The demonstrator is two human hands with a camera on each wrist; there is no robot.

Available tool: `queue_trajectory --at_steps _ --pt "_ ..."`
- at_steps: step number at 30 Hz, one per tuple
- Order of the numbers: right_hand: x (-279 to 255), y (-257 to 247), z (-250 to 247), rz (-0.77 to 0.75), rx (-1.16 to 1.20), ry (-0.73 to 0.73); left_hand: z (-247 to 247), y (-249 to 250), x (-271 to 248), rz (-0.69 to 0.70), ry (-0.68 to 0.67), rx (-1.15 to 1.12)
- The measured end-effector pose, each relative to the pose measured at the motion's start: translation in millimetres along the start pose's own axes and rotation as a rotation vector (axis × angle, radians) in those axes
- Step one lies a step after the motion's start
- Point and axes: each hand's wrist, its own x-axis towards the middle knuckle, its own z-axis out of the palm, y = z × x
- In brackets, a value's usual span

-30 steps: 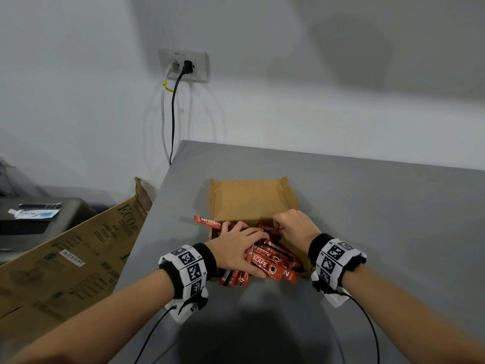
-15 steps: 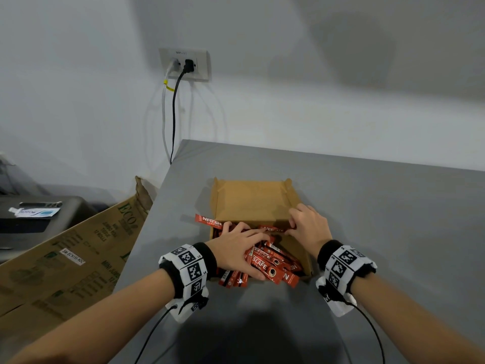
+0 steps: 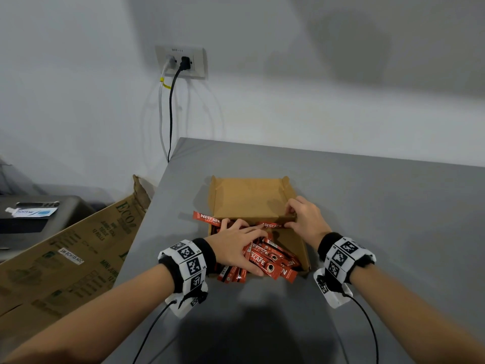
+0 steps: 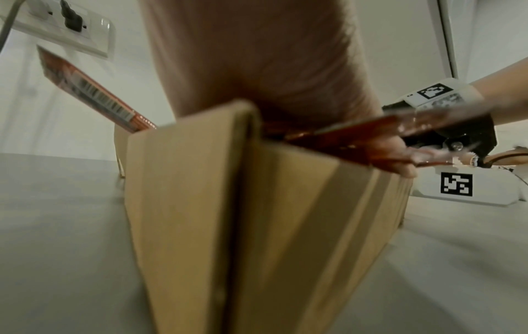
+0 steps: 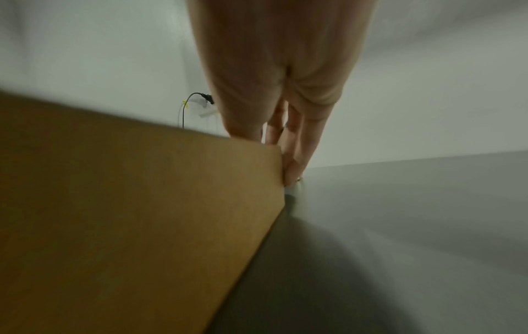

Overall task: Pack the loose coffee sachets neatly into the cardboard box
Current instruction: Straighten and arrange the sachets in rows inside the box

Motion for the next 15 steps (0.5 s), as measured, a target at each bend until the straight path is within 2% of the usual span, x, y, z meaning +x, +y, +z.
queue_trajectory --at_steps 5,11,15 --pt "5.5 4.2 -4.9 0.016 -0.006 -0.084 -1.5 1.5 -1.1 -0.004 -0.008 -0.002" --pt "3.6 3.7 4.0 -0.005 -0.024 0.012 -1.5 0.8 -0.6 -0.008 -0.009 -0.008" --pt "-0.2 0.7 -1.7 0.004 -0.049 -0.026 -1.0 0.6 -1.2 -0.001 -0.001 -0.009"
